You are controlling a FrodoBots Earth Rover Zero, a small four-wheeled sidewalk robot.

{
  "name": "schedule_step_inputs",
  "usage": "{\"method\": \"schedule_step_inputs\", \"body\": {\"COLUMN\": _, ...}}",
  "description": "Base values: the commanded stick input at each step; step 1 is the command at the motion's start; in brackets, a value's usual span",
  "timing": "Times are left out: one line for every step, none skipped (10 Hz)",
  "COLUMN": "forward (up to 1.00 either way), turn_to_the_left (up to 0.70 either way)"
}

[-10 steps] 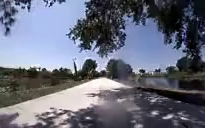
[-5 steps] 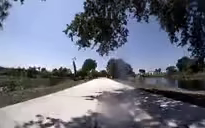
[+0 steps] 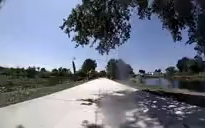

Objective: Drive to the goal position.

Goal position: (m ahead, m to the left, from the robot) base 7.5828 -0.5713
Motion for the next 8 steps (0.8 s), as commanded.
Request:
{"method": "schedule_step_inputs", "body": {"forward": 0.70, "turn_to_the_left": 0.00}}
{"method": "schedule_step_inputs", "body": {"forward": 0.70, "turn_to_the_left": 0.00}}
{"method": "schedule_step_inputs", "body": {"forward": 0.70, "turn_to_the_left": 0.00}}
{"method": "schedule_step_inputs", "body": {"forward": 0.70, "turn_to_the_left": 0.00}}
{"method": "schedule_step_inputs", "body": {"forward": 0.70, "turn_to_the_left": 0.00}}
{"method": "schedule_step_inputs", "body": {"forward": 0.70, "turn_to_the_left": 0.00}}
{"method": "schedule_step_inputs", "body": {"forward": 0.70, "turn_to_the_left": 0.00}}
{"method": "schedule_step_inputs", "body": {"forward": 0.70, "turn_to_the_left": 0.00}}
